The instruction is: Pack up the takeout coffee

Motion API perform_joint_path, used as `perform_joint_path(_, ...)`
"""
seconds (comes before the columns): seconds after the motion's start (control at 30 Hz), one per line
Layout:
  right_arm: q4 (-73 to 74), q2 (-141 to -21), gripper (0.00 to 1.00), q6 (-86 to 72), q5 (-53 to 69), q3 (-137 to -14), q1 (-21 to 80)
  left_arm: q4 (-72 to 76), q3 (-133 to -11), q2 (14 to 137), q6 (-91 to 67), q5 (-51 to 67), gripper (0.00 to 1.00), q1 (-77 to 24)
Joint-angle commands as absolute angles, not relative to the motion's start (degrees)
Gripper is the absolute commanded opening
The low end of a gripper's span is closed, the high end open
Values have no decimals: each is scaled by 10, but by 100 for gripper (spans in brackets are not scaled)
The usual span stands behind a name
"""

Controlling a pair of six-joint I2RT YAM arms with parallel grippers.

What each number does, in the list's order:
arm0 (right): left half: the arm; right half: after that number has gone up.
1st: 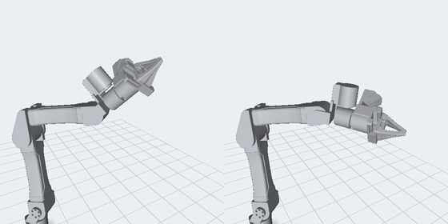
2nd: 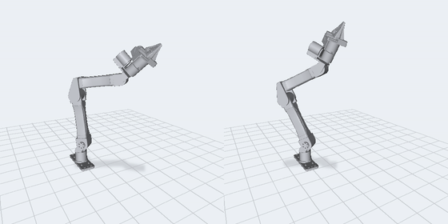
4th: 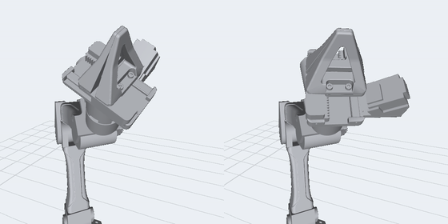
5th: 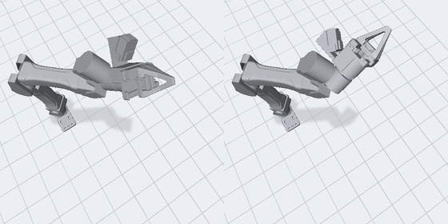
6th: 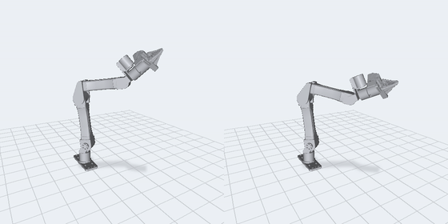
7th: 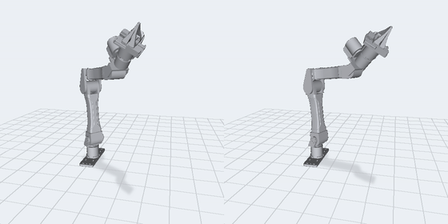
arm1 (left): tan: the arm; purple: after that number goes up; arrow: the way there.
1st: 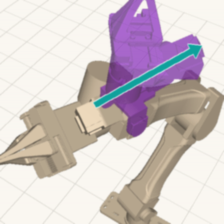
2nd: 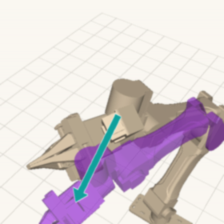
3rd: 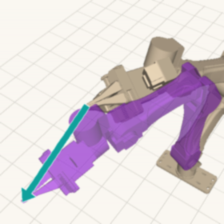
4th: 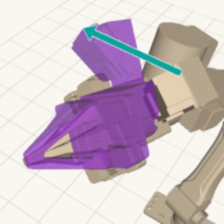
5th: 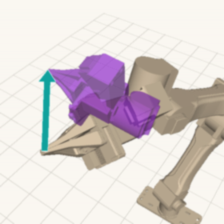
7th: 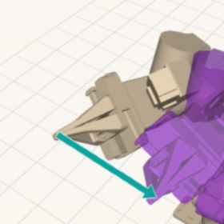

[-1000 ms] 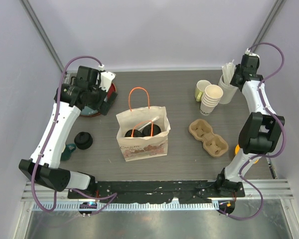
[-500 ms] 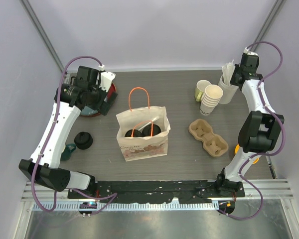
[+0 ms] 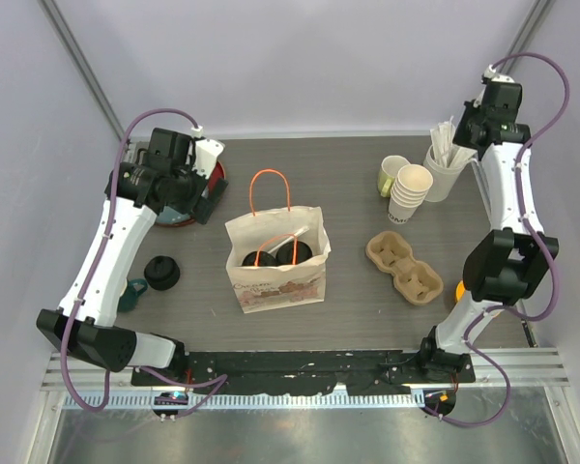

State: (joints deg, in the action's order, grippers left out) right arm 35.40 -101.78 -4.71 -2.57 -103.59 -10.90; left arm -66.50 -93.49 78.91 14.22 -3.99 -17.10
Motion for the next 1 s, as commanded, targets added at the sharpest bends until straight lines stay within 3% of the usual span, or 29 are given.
perform_joint_path(0.0, 400, -979, 1, -52, -10, -1093, -108, -663, -956, 781, 146, -37, 91, -168)
perform_joint_path(0.23, 410, -882, 1, -42, -43, -1114, -56, -664, -953, 783, 144, -37, 91, -168)
perform_joint_path(0.43, 390, -775, 1, -19, -67, -1128, 67, -658, -939, 778, 139, -47, 91, -168)
perform_joint_path(0.53, 381, -735, 1, -44, 32, -1114, 100, -656, -928, 770, 135, -48, 91, -161)
perform_joint_path(0.77, 319, -679, 1, -133, 410, -997, 156, -652, -886, 755, 130, -23, 92, -124)
perform_joint_path(0.97, 328, -661, 1, -108, 410, -922, 281, -647, -867, 746, 127, -14, 92, -102)
